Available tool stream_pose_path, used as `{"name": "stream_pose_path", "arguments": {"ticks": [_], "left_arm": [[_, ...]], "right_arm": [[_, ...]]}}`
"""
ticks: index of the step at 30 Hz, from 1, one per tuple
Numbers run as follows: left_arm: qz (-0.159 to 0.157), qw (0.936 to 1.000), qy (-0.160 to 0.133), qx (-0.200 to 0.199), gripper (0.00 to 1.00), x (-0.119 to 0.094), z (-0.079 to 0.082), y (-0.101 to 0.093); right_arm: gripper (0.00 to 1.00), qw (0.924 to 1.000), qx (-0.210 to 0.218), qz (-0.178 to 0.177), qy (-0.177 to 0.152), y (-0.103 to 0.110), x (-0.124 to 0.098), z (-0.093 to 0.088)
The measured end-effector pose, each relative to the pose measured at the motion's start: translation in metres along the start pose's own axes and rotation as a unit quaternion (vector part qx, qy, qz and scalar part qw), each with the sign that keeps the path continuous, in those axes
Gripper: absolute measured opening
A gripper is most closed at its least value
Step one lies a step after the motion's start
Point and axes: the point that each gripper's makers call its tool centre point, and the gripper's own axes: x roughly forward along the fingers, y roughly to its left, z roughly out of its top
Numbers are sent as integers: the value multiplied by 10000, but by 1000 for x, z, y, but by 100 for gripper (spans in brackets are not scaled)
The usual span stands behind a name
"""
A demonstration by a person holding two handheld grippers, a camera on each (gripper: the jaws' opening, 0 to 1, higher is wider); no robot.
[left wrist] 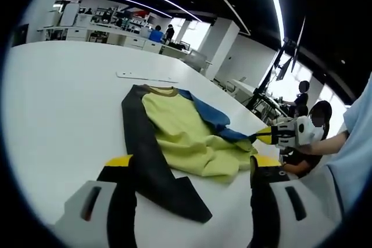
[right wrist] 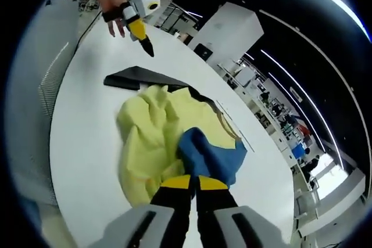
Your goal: Fold the garment on the visible template until the final outline fits inside the template.
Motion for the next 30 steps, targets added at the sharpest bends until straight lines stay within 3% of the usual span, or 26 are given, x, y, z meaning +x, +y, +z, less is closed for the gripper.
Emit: {"name": "stream_pose_path", "arguments": {"ticks": [4,9,12,14,17,21,25,30], "left_arm": [[1,10000,-4,-3,77,0,0,0],[1,10000,-5,-6,76,0,1,0],[-1,10000,-29,-16,76,0,3,0],[2,10000,-26,0,76,1,4,1],[4,10000,-44,6,76,3,5,1],[-18,10000,-62,7,76,6,7,0],[-26,10000,-50,2,76,8,7,0],[-24,10000,-52,-9,76,11,8,1]], "right_arm": [[0,9982,595,71,-70,-8,-4,-2],[0,9927,1185,-184,-160,-47,-19,-7],[0,9853,1653,-388,-164,-79,-30,-15],[0,9756,2136,-478,-172,-100,-37,-22],[0,9657,2519,-623,-139,-130,-45,-34],[0,9488,3052,-804,119,-162,-55,-60],[0,9472,3012,-956,541,-181,-59,-96],[0,9356,3208,-1047,1041,-195,-60,-135]]}}
